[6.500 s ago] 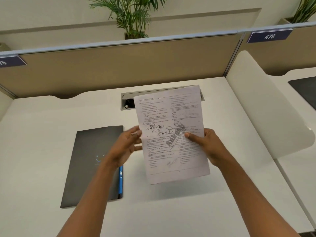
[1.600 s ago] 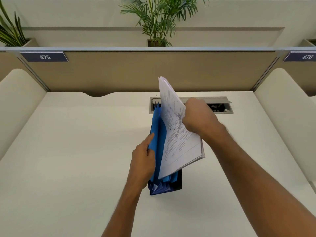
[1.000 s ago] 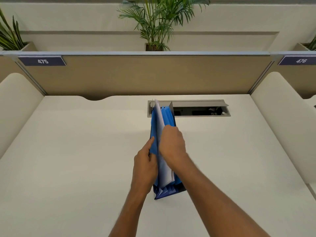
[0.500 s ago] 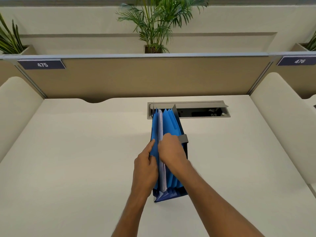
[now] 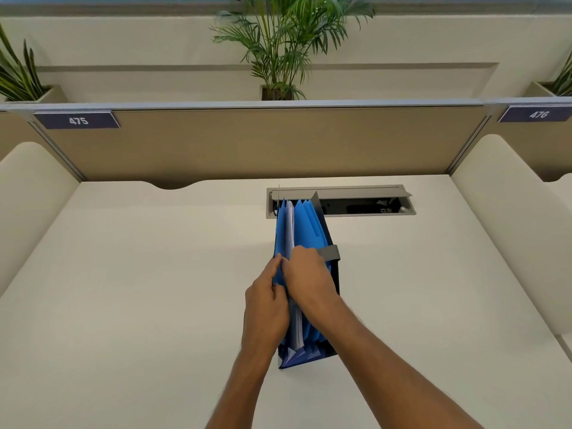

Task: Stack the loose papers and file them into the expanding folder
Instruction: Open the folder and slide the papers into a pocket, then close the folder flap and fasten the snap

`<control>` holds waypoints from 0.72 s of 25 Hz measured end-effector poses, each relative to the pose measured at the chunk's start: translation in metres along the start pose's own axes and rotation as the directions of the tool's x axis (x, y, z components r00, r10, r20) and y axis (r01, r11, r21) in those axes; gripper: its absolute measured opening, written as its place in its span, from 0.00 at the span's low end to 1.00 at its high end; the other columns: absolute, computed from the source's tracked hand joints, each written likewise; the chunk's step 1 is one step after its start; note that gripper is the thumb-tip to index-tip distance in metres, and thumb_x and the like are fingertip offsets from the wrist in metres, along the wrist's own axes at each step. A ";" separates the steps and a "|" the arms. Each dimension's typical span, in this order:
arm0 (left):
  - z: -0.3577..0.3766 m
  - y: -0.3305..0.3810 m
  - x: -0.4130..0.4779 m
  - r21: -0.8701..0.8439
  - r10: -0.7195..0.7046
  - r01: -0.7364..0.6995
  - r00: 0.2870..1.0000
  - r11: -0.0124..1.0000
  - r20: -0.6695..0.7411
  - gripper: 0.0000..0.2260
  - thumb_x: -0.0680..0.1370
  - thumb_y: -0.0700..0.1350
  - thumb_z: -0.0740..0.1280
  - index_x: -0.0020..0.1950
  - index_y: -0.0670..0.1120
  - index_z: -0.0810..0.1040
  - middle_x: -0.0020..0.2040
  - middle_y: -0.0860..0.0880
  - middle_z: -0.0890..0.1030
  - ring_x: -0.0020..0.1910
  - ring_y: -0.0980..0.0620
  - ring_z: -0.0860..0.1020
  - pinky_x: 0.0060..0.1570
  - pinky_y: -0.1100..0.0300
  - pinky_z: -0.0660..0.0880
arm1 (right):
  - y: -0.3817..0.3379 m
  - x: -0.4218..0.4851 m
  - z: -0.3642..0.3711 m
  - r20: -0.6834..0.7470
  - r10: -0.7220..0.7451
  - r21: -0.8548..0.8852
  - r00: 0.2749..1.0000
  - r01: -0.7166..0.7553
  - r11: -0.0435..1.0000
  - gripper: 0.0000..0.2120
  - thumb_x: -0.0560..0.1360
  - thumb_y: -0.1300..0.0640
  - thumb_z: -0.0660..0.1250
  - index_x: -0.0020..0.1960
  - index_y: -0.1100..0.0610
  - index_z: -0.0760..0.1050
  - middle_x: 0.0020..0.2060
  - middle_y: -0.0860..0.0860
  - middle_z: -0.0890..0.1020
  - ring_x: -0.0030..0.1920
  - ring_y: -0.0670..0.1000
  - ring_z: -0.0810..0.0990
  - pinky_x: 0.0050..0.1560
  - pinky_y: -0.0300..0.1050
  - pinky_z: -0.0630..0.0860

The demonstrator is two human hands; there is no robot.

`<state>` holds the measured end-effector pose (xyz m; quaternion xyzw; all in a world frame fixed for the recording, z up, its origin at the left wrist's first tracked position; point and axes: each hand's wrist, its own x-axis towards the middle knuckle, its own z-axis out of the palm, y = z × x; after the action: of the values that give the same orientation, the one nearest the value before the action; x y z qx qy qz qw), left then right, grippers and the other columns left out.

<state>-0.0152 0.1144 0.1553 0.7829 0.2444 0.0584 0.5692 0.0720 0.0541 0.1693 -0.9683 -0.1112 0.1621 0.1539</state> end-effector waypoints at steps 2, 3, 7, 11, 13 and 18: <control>-0.001 0.001 0.000 -0.014 0.015 -0.015 1.000 1.000 -0.008 0.23 0.83 0.36 0.56 0.76 0.52 0.72 0.48 0.52 0.85 0.31 0.64 0.78 0.31 0.71 0.73 | 0.002 -0.005 -0.008 -0.116 -0.025 0.001 0.993 0.026 1.000 0.10 0.85 0.52 0.62 0.57 0.59 0.73 0.49 0.57 0.83 0.49 0.55 0.84 0.39 0.45 0.74; -0.002 0.001 -0.001 -0.034 0.019 -0.020 1.000 0.999 -0.009 0.22 0.83 0.37 0.57 0.77 0.51 0.72 0.48 0.50 0.84 0.30 0.65 0.78 0.30 0.73 0.71 | 0.005 -0.008 -0.014 -0.186 -0.056 -0.011 0.981 0.055 0.998 0.11 0.84 0.50 0.63 0.59 0.58 0.72 0.49 0.56 0.83 0.45 0.54 0.82 0.38 0.45 0.72; -0.004 -0.001 0.000 -0.017 -0.005 0.004 0.999 1.000 -0.046 0.22 0.84 0.39 0.57 0.78 0.52 0.70 0.45 0.47 0.81 0.27 0.66 0.75 0.24 0.67 0.68 | 0.029 -0.023 -0.036 -0.399 -0.127 -0.124 0.908 0.084 0.989 0.14 0.79 0.55 0.72 0.61 0.53 0.72 0.52 0.52 0.78 0.36 0.50 0.74 0.34 0.43 0.70; -0.004 -0.007 0.004 0.045 -0.014 0.017 0.997 0.999 -0.081 0.25 0.84 0.36 0.55 0.79 0.54 0.69 0.44 0.48 0.81 0.25 0.59 0.72 0.25 0.67 0.69 | 0.056 -0.024 -0.036 -0.601 -0.042 0.020 0.798 0.067 0.998 0.21 0.73 0.58 0.78 0.60 0.54 0.72 0.52 0.53 0.74 0.36 0.49 0.74 0.34 0.41 0.70; -0.003 -0.007 0.004 0.054 -0.005 0.009 0.997 0.998 -0.081 0.25 0.84 0.36 0.55 0.79 0.54 0.69 0.48 0.51 0.83 0.27 0.60 0.74 0.26 0.68 0.70 | 0.072 -0.019 -0.034 -0.639 0.093 0.179 0.764 0.029 0.983 0.27 0.72 0.56 0.79 0.66 0.53 0.71 0.54 0.54 0.75 0.40 0.50 0.77 0.38 0.41 0.72; 0.002 -0.002 0.003 0.058 0.056 -0.054 0.998 0.997 -0.038 0.25 0.85 0.39 0.57 0.80 0.60 0.65 0.59 0.60 0.79 0.41 0.57 0.81 0.34 0.72 0.77 | 0.101 -0.002 -0.015 -0.218 0.222 0.729 0.950 0.007 0.685 0.13 0.85 0.52 0.63 0.63 0.56 0.80 0.56 0.54 0.85 0.52 0.54 0.85 0.50 0.46 0.83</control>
<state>-0.0127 0.1144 0.1524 0.8038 0.2355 0.0826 0.5401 0.0920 -0.0439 0.1496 -0.8473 0.0428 0.0580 0.5261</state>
